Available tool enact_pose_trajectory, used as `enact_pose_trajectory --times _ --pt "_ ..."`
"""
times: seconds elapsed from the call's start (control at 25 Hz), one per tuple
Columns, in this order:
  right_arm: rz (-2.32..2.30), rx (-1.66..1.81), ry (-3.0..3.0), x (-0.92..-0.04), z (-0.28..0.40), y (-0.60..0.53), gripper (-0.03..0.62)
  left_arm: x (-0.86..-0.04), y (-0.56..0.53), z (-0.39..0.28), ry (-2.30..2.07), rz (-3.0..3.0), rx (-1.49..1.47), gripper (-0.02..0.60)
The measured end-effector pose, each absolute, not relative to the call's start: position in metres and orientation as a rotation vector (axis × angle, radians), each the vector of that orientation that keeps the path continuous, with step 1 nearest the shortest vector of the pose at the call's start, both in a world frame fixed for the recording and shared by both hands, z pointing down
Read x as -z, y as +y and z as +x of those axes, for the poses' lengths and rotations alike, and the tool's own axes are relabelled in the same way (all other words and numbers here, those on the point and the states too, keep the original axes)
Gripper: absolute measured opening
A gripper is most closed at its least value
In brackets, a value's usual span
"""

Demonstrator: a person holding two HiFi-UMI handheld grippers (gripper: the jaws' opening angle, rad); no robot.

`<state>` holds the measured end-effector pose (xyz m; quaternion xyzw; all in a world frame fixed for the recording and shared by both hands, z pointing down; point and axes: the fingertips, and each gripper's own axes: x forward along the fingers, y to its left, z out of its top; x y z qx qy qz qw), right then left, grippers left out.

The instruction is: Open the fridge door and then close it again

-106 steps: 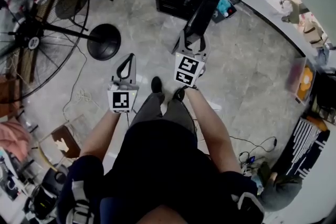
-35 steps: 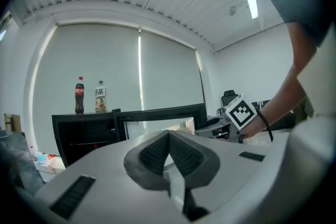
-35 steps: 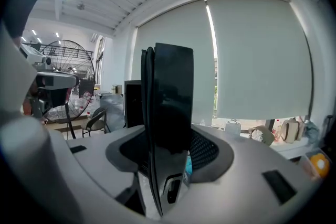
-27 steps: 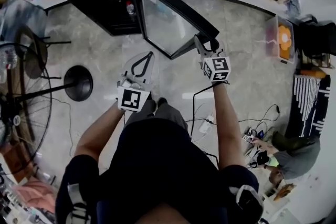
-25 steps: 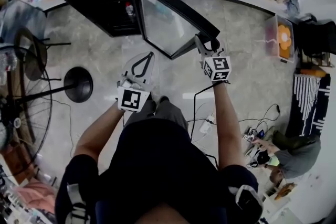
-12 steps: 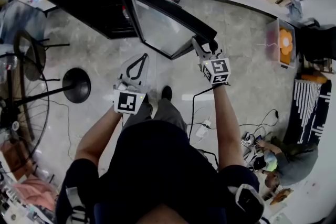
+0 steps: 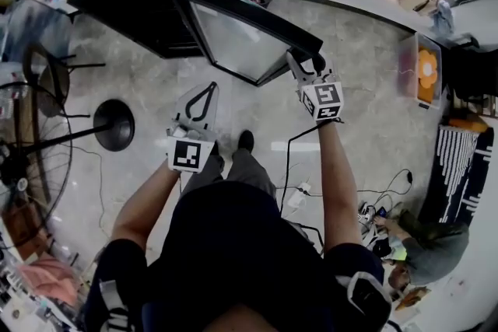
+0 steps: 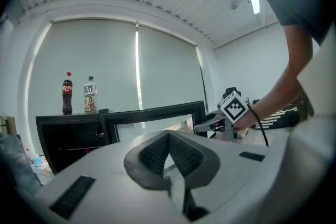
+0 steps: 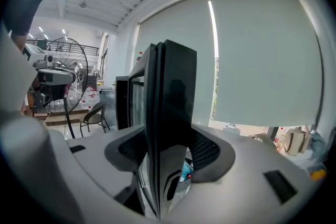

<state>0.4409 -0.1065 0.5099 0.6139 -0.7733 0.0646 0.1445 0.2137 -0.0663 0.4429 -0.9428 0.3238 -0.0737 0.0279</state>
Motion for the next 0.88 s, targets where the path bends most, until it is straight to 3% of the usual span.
enact_pose_trajectory --times 0.88 --pt "1.940 -0.175 -2.158 -0.509 0.495 -0.156 0.229 -0.449 -0.082 0.222 1.024 -2.895 0.260 0.023"
